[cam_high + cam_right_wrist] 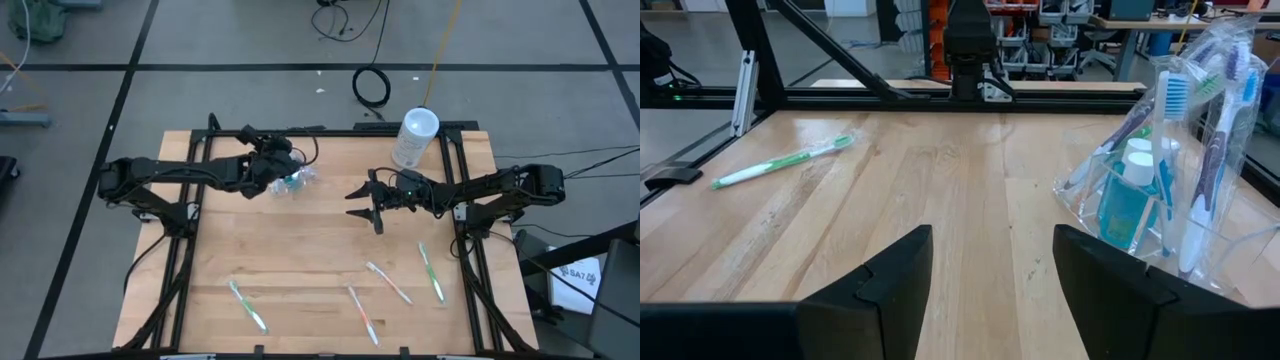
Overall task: Pick & Place toothbrushing station
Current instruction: Put the green toothbrush into the transparent organizer
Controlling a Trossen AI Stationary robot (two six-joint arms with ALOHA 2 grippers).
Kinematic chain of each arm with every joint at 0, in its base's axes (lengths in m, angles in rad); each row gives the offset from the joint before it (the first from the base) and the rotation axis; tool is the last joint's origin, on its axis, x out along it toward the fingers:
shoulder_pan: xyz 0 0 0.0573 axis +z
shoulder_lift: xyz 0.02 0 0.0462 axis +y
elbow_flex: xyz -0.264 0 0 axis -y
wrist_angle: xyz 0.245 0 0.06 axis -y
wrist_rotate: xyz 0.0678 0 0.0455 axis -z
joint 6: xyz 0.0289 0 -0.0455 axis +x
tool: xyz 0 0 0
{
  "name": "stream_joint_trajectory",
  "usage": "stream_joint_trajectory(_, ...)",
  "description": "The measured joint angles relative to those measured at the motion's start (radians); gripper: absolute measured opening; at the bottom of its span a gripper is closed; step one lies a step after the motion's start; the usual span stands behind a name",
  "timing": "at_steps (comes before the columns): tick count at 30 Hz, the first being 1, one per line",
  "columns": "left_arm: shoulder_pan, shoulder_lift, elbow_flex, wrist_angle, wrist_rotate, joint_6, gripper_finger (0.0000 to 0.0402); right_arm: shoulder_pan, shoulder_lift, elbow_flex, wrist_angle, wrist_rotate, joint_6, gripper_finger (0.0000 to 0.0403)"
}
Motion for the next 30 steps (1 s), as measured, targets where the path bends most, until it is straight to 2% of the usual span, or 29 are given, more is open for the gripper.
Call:
stream_joint_trajectory(3,0.012,0.001,0.000,0.002,-0.018,-0.022,0.0003,0.000,0.000,0.000,-0.003,0.000,-0.001,0.0201)
stream_joint_trajectory(10,0.103,0.058,-0.001,-0.035,0.113,-0.139,0.0002,0.000,0.000,0.000,-0.002,0.000,-0.011,0.0201)
stream_joint_trajectory(20,0.116,0.158,-0.001,-0.020,0.183,-0.121,0.0005,0.000,0.000,0.000,0.000,0.000,-0.011,0.0201)
stream_joint_trajectory(30,0.114,0.165,-0.001,-0.006,0.200,-0.108,0.0008,0.000,0.000,0.000,-0.003,0.000,-0.011,0.0201)
